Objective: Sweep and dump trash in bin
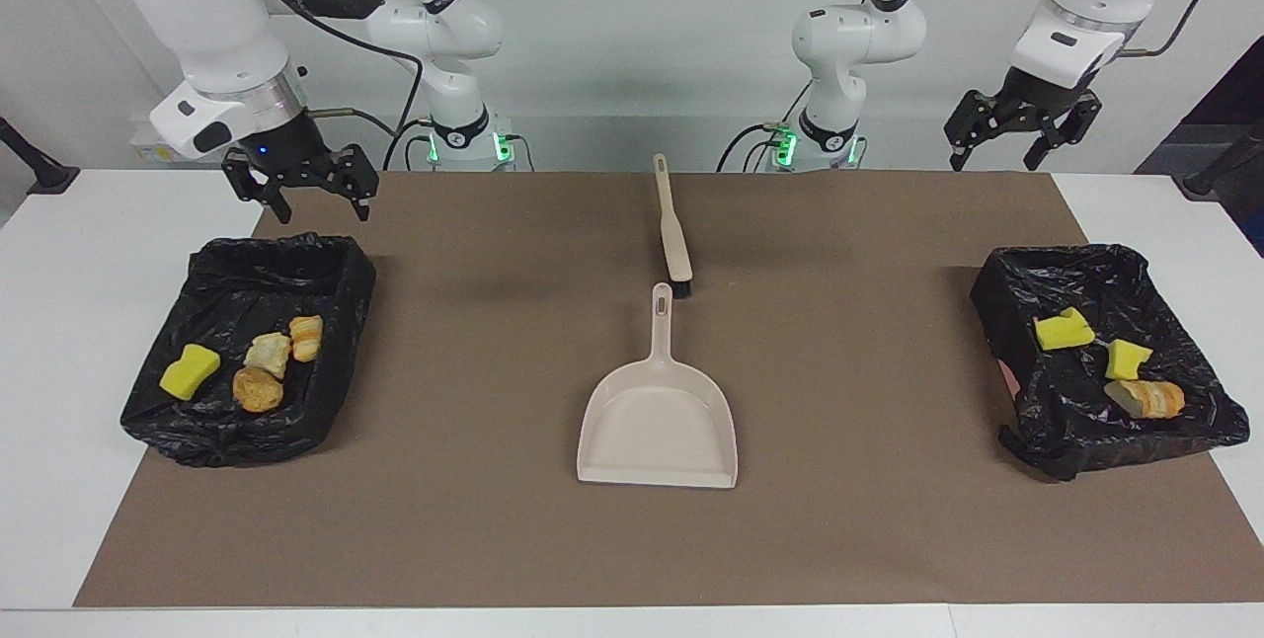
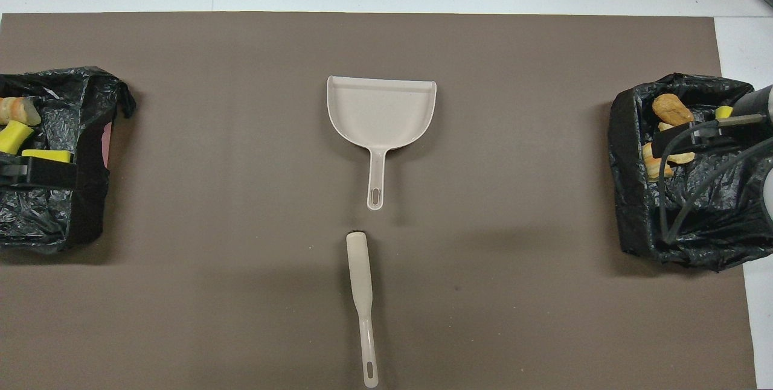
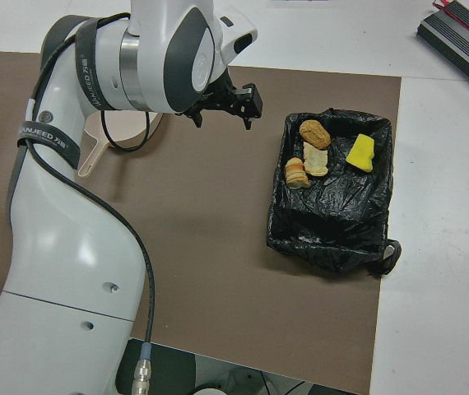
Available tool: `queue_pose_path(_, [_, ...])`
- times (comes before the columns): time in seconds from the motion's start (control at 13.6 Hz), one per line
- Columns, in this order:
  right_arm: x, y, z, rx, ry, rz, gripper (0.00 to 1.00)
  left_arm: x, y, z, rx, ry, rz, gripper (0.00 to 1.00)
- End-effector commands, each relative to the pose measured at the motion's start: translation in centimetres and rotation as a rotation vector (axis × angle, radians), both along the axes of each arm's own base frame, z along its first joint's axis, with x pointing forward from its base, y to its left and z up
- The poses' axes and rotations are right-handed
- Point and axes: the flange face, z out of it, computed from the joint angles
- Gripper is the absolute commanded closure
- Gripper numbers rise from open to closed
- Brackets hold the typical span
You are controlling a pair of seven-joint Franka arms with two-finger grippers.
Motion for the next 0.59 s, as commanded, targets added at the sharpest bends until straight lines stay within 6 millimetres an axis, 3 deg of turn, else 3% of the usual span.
queue_pose_path(0.0, [-0.83, 0.03, 0.17, 0.0, 0.017, 0.034, 0.0, -0.94, 0.31, 0.92, -0.023, -0.008, 0.006, 0.0])
queue_pose_path(0.51, [-0.8, 0.03, 0.2, 0.0, 0.014, 0.034, 0.0, -0.78, 0.41, 1.04, -0.022, -0.015, 0.009, 0.0])
